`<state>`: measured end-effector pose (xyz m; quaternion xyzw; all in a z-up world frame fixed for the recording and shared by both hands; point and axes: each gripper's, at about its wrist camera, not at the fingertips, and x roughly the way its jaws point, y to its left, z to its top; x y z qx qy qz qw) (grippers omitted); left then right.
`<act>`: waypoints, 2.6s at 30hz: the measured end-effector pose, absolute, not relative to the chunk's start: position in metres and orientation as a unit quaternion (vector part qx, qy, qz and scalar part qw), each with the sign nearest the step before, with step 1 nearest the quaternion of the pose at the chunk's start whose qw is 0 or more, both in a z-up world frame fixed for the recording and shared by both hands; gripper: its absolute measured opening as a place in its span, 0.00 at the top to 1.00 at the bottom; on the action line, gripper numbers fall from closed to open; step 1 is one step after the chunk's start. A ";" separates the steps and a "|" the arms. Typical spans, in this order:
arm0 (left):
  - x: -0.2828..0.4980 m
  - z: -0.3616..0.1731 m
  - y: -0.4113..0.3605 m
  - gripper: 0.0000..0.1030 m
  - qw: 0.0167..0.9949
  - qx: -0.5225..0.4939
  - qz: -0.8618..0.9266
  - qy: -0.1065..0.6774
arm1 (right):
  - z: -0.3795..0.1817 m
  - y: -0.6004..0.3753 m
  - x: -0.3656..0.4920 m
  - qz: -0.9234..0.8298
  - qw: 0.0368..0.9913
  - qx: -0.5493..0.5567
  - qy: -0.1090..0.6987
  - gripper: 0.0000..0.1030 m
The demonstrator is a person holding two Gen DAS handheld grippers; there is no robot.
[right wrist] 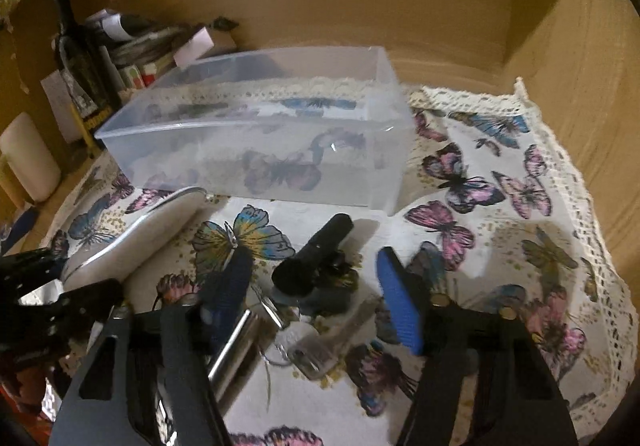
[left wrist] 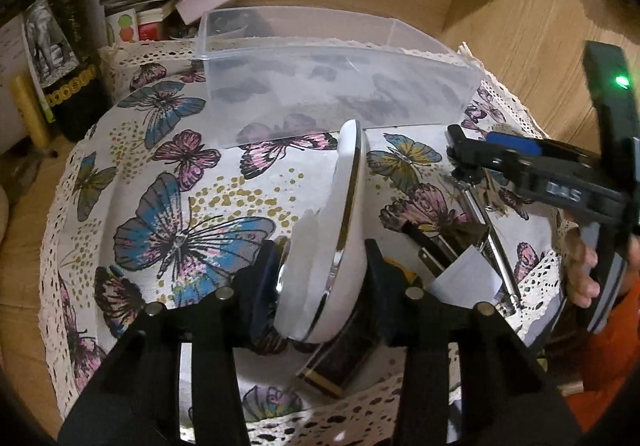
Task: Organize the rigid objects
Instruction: 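Grasp the white oval tool with the left gripper while the right gripper grasps a black piece, then carry both held items into the clear box and open both grippers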
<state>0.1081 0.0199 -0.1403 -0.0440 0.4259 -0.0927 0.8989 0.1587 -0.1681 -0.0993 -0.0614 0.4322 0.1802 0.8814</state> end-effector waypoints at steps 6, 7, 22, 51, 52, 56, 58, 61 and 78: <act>0.112 -0.141 0.011 0.60 0.892 0.008 -0.085 0.445 | -0.117 -0.161 0.172 0.169 0.869 -0.067 0.461 0.52; 0.114 -0.141 0.010 0.60 0.892 0.009 -0.084 0.444 | -0.117 -0.162 0.173 0.167 0.870 -0.067 0.459 0.59; 0.090 -0.103 0.016 0.64 0.929 0.016 -0.050 0.367 | -0.091 -0.177 0.151 0.193 0.894 -0.032 0.404 0.86; 0.107 0.023 0.037 0.65 0.968 -0.019 -0.017 0.250 | 0.005 -0.200 0.133 0.224 0.940 -0.005 0.258 0.86; 0.110 0.025 0.037 0.65 0.968 -0.018 -0.016 0.248 | 0.006 -0.199 0.136 0.225 0.940 -0.006 0.258 0.86; 0.127 0.025 0.037 0.65 0.969 -0.018 -0.009 0.248 | 0.005 -0.193 0.152 0.230 0.937 -0.008 0.263 0.86; 0.139 0.022 0.038 0.65 0.967 -0.020 -0.007 0.254 | 0.003 -0.188 0.163 0.232 0.934 -0.010 0.270 0.86; 0.159 0.014 0.037 0.65 0.964 -0.016 -0.002 0.267 | 0.000 -0.181 0.176 0.235 0.931 -0.016 0.279 0.86; 0.253 -0.049 -0.012 0.64 0.943 0.048 0.025 0.328 | -0.063 -0.149 0.250 0.229 0.897 -0.052 0.374 0.86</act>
